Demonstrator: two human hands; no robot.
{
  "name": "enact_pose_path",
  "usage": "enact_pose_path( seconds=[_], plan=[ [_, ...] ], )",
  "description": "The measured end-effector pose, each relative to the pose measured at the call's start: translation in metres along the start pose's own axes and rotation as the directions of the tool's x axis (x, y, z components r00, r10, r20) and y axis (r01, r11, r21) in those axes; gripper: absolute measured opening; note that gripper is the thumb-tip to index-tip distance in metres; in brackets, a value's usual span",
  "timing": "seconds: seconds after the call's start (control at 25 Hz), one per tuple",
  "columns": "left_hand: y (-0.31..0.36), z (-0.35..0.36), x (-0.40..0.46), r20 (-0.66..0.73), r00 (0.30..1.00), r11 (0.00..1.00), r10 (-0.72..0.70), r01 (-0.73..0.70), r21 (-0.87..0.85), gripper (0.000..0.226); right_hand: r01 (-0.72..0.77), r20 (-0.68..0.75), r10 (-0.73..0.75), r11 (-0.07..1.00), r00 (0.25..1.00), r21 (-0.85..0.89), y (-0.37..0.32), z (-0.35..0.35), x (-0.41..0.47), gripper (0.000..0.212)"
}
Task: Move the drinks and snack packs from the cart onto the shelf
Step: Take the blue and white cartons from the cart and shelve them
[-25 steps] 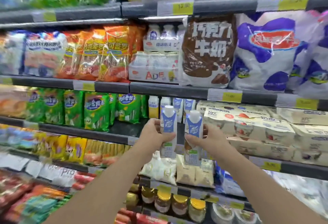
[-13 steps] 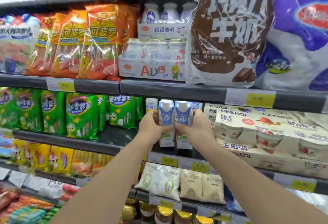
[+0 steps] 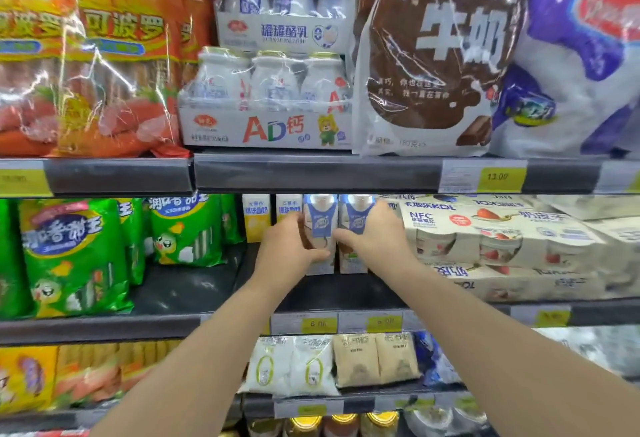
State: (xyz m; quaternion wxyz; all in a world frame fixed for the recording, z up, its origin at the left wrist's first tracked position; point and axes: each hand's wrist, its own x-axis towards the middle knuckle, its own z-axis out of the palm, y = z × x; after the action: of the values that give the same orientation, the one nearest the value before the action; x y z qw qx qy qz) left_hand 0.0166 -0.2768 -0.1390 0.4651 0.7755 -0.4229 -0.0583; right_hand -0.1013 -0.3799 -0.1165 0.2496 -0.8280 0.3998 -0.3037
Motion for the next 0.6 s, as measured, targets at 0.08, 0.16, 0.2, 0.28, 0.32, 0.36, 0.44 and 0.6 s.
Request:
enact_pose_path(
  seconds=[0.08,0.16,0.2,0.28,0.32,0.36,0.44,0.6],
  plan=[
    [0.001,-0.001,-0.001,-0.006,1.000,0.998,0.013,-0.013,0.062,0.048,-0.035,-0.010,0.034,0.998,0.999,-0.055,-0.006,0.001,-0.002,0.064],
    [0.001,0.002,0.003,-0.023,0.999,0.995,0.025,-0.022,0.101,0.048,-0.075,-0.028,0.073,0.995,0.997,-0.067,-0.009,-0.001,-0.003,0.061],
    [0.001,0.003,0.005,-0.024,1.000,0.994,0.020,-0.018,0.110,0.048,-0.097,-0.043,0.094,0.993,0.995,-0.062,-0.011,-0.001,-0.003,0.060],
    [0.002,0.005,0.007,-0.016,1.000,0.994,0.013,-0.011,0.107,0.050,-0.129,-0.067,0.125,0.990,0.990,-0.054,-0.013,-0.001,-0.003,0.061],
    [0.002,0.006,0.008,-0.014,1.000,0.994,0.014,-0.012,0.105,0.051,-0.137,-0.070,0.132,0.989,0.989,-0.064,-0.014,-0.001,-0.004,0.062],
    [0.002,0.005,0.009,-0.015,1.000,0.995,0.019,-0.017,0.102,0.051,-0.144,-0.072,0.139,0.987,0.988,-0.070,-0.015,-0.001,-0.004,0.062],
    [0.001,0.005,0.009,-0.009,1.000,0.995,0.021,-0.020,0.098,0.050,-0.150,-0.079,0.144,0.986,0.986,-0.075,-0.015,0.000,-0.005,0.063],
    [-0.003,0.007,0.010,-0.012,0.999,0.991,0.033,-0.031,0.127,0.048,-0.153,-0.101,0.143,0.984,0.985,-0.092,-0.019,0.000,-0.009,0.064]
  ],
)
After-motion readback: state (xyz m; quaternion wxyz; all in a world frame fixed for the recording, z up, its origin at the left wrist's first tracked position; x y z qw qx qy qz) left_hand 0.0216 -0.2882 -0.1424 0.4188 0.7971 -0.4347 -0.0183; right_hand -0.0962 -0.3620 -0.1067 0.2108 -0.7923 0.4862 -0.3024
